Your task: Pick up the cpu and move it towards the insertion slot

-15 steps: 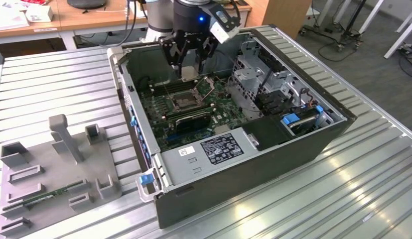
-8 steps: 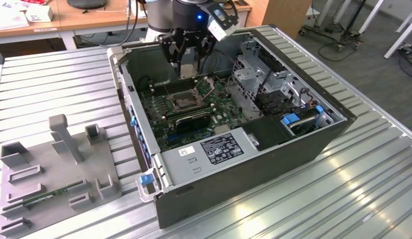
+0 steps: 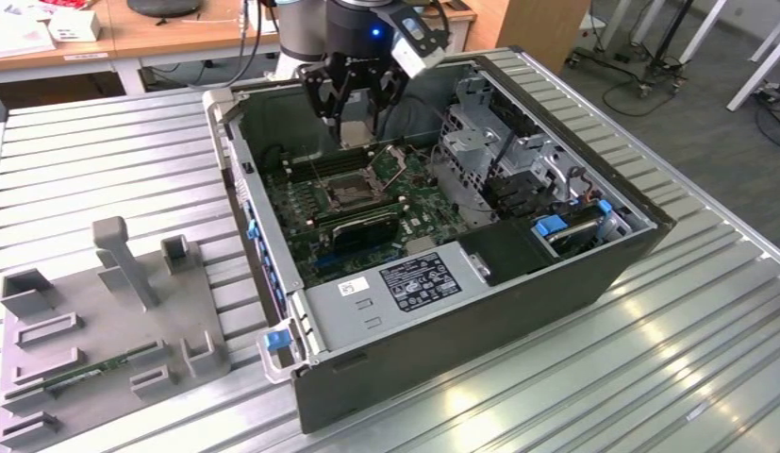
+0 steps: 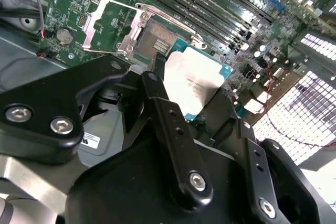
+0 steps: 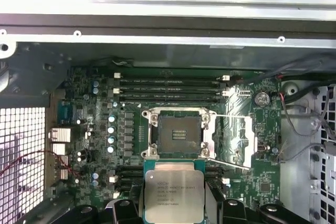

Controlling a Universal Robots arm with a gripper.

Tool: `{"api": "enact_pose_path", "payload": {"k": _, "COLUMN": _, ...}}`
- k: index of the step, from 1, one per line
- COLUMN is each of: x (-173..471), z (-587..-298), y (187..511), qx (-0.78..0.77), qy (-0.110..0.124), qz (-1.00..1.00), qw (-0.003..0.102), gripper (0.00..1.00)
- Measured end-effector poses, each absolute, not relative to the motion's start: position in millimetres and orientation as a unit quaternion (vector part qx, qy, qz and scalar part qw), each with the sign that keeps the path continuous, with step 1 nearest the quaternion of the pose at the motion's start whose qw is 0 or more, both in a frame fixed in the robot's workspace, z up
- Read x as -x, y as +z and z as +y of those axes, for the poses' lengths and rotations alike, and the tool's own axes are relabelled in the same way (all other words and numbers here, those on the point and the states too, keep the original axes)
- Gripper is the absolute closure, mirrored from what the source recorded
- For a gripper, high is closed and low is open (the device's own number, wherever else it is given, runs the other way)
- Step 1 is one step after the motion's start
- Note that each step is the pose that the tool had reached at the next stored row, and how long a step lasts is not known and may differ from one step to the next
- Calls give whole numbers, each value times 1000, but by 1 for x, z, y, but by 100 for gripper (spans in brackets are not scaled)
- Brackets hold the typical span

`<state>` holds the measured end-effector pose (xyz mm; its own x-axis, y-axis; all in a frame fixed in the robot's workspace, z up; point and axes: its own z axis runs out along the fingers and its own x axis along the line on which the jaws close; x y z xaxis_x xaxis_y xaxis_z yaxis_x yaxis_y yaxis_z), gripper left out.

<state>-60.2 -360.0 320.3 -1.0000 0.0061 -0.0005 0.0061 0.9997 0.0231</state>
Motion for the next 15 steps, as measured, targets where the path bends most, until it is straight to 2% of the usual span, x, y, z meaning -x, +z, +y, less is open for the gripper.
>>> {"api": "enact_pose_path", "payload": {"k": 15, "x": 58, "z": -349, "y": 318, "qx": -6, "qy": 12, "qz": 1000, "qw": 0, "gripper": 45}}
